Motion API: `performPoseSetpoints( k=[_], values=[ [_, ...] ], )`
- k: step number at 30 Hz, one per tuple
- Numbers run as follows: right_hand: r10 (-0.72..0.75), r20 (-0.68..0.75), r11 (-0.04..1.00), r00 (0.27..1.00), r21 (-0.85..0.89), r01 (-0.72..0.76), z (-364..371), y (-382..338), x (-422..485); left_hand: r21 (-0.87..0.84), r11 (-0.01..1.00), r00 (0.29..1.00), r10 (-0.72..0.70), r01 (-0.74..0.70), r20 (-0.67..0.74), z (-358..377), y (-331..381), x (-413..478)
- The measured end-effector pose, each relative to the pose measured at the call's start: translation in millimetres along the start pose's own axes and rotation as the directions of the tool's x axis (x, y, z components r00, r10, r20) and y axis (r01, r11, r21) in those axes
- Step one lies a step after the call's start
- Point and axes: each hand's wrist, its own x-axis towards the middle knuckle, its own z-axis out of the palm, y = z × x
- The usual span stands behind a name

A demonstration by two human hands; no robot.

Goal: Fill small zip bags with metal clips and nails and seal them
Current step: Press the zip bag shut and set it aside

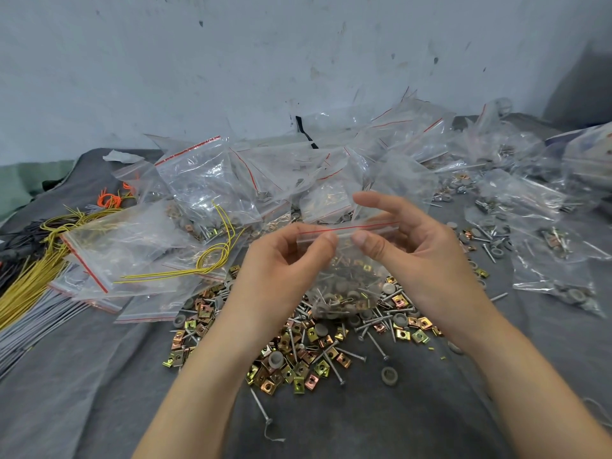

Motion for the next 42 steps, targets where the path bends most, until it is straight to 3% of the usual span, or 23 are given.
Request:
performPoseSetpoints(
  k=[4, 11, 36, 42],
  values=[
    [-0.005, 0.025, 1.0, 1.0, 0.01, 0.005, 3.1, -0.5, -0.8, -0.044, 0.999, 0.998, 0.011, -0.009, 0.06, 1.8, 1.8, -1.8],
    [0.09, 0.035, 0.996, 0.995, 0.016, -0.091, 2.9, 3.9, -1.2, -0.045, 0.999, 0.999, 0.025, -0.024, 0.021, 1.1, -0.2, -1.0],
    [0.082, 0.038, 0.996, 0.996, -0.037, -0.081, 3.7, 3.3, -3.0, 0.031, 0.997, 0.997, 0.068, -0.069, 0.027, 2.3, 6.4, -4.6],
    [0.072, 0.008, 0.997, 0.997, 0.003, -0.072, 1.2, 4.5, -2.2, 0.015, 0.995, 0.994, 0.102, -0.102, -0.033, 0.7, 4.4, -3.7]
  ],
)
